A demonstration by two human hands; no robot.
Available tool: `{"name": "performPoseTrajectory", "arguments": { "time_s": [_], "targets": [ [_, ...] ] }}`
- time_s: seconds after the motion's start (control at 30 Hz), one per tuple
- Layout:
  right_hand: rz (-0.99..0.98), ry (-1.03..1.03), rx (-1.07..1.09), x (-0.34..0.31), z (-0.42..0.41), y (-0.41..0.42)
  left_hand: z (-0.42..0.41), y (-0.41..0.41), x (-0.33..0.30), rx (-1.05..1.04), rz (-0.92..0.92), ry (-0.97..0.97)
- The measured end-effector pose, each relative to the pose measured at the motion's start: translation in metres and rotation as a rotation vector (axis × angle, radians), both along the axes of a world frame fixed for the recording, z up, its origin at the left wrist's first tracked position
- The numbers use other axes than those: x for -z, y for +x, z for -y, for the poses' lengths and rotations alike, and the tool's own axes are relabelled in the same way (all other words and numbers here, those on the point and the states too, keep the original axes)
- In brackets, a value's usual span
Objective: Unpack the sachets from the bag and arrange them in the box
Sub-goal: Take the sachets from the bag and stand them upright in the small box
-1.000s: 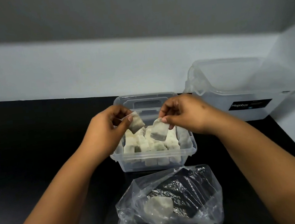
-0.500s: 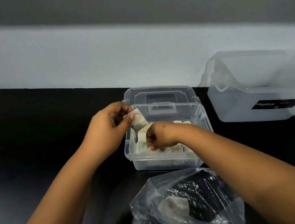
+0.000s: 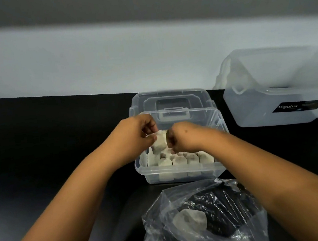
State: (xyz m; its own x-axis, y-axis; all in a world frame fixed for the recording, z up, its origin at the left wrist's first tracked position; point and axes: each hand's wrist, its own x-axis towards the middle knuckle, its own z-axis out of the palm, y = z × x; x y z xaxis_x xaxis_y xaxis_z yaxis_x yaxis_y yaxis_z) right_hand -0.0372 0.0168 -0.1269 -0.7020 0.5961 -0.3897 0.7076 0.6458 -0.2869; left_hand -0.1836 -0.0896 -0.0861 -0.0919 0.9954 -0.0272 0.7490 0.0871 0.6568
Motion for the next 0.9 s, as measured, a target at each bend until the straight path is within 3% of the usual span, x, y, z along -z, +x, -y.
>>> {"name": "performPoseTrajectory", "arguments": {
  "time_s": [0.23, 0.43, 0.67, 0.9],
  "targets": [
    [-0.125, 0.059, 0.094, -0.04, 0.004, 0.044, -0.039, 0.025, 0.021, 0.353, -0.445, -0.372],
    [-0.241, 0.014, 0.14, -0.06, 0.018, 0.076, -0.057, 0.04, 0.033, 0.411, -0.526, -0.678],
    [-0.376, -0.099, 0.191, -0.072, 0.04, 0.106, -0.061, 0.047, 0.049, 0.465, -0.809, -0.743],
    [-0.422, -0.084, 0.2, -0.076, 0.055, 0.126, -0.052, 0.063, 0.04, 0.321, -0.766, -0.677]
  ]
}}
